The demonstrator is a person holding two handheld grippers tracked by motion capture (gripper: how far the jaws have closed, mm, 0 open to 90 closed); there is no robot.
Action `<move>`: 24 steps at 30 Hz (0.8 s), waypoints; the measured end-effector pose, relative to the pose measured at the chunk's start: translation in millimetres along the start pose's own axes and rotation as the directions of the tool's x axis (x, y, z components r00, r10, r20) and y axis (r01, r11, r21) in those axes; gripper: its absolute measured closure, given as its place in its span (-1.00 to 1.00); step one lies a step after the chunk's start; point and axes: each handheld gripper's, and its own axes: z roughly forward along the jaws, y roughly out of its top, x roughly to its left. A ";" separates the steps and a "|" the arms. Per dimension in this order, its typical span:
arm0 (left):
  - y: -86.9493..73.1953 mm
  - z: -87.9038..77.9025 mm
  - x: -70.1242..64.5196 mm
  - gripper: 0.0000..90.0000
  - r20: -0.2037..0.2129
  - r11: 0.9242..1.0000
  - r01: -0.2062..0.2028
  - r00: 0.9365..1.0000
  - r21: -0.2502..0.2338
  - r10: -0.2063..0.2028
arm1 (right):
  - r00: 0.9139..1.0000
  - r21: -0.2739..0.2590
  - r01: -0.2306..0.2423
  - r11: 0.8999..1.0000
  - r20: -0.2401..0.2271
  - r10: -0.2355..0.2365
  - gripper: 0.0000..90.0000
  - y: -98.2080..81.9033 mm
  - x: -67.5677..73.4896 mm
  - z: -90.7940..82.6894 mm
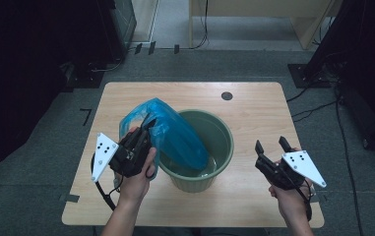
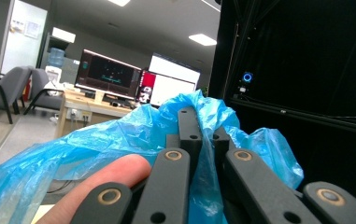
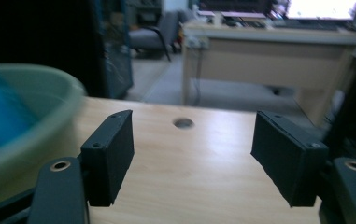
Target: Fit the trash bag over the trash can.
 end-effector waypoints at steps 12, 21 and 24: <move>0.5 5.9 -18.4 0.99 0.035 1.000 -0.006 0.999 -0.003 0.006 | 0.975 -0.137 -0.005 0.991 -0.222 -0.025 -0.11 48.5 65.6 -15.8; -2.0 9.1 -27.4 0.99 0.051 1.000 -0.003 0.999 0.002 0.003 | 0.929 -0.192 -0.005 0.981 -0.365 -0.066 0.27 59.6 114.6 -14.4; -3.4 9.3 -29.3 0.99 0.060 1.000 0.001 0.998 0.005 -0.001 | 0.916 -0.190 0.012 0.982 -0.391 -0.087 0.31 60.3 125.8 -10.4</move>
